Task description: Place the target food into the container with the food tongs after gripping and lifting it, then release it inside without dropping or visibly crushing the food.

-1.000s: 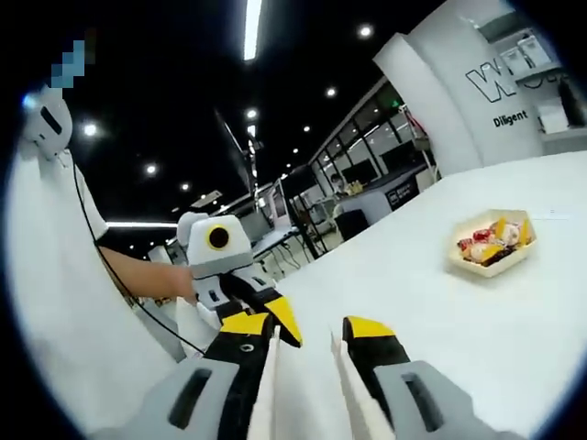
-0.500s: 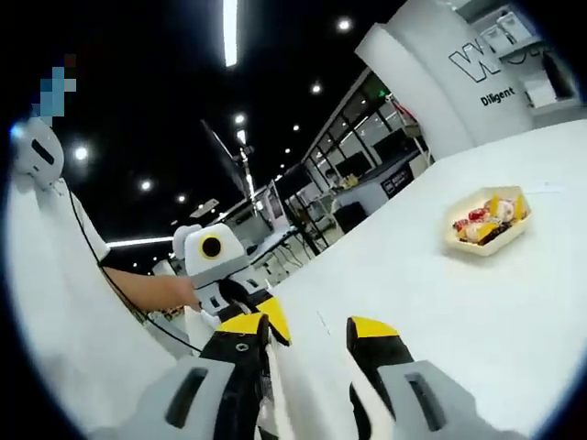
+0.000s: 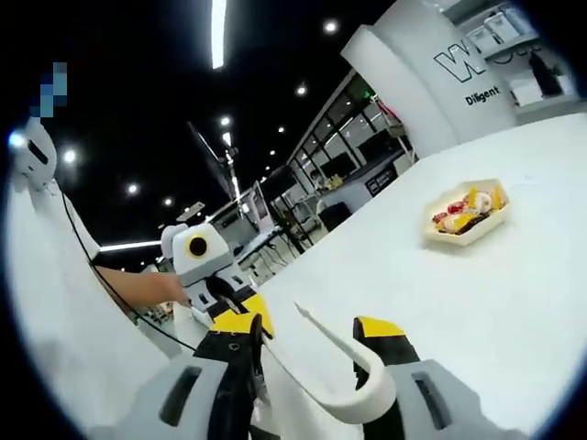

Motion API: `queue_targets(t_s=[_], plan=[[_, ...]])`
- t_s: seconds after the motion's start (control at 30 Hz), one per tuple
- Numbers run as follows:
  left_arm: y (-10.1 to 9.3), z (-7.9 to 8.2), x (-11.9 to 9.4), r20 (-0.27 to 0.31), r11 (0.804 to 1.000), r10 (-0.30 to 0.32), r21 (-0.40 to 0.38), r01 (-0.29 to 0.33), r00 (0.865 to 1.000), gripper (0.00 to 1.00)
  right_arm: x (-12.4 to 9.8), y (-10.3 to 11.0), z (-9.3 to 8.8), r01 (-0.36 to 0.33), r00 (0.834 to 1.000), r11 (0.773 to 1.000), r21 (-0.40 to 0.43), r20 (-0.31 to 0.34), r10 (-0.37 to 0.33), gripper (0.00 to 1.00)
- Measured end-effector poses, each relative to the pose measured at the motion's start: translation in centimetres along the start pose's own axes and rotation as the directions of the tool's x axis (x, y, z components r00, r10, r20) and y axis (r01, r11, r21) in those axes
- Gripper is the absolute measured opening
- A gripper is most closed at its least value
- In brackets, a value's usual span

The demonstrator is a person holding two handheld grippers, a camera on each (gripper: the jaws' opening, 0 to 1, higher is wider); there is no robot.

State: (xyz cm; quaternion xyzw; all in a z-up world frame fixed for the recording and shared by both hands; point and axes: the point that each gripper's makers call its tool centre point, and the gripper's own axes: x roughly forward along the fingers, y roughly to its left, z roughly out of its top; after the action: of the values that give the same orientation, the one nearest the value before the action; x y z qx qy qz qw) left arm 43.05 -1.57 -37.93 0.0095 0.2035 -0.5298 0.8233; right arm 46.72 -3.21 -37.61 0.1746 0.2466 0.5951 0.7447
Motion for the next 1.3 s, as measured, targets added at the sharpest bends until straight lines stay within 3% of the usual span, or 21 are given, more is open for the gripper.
queue_targets(t_s=[0.4,0.57,0.83,1.13,1.3], plan=[[-0.2,-2.0,0.4,-0.077,1.000,-0.019,0.006,0.020,0.997,0.00,-0.9,-1.7,-2.3,0.024,0.999,0.998,0.064,-0.026,-0.023,0.38],[-0.3,-2.6,0.3,-0.107,0.999,-0.039,0.019,0.041,0.994,0.00,-1.1,-1.6,-3.0,0.020,0.999,0.998,0.064,-0.046,-0.017,0.38],[-0.2,-3.4,0.5,-0.148,0.995,-0.074,0.058,0.083,0.986,0.01,-1.0,-2.9,-3.8,0.066,0.997,0.996,0.053,-0.050,-0.064,0.45],[0.2,-6.1,0.9,-0.191,0.995,-0.095,0.001,0.096,0.977,0.01,-0.4,-4.6,-6.7,0.138,0.986,0.988,0.076,-0.100,-0.130,0.49],[0.3,-6.7,0.7,-0.195,0.996,-0.094,-0.010,0.094,0.976,0.00,-0.5,-5.0,-7.6,0.169,0.979,0.984,0.055,-0.123,-0.162,0.51]])
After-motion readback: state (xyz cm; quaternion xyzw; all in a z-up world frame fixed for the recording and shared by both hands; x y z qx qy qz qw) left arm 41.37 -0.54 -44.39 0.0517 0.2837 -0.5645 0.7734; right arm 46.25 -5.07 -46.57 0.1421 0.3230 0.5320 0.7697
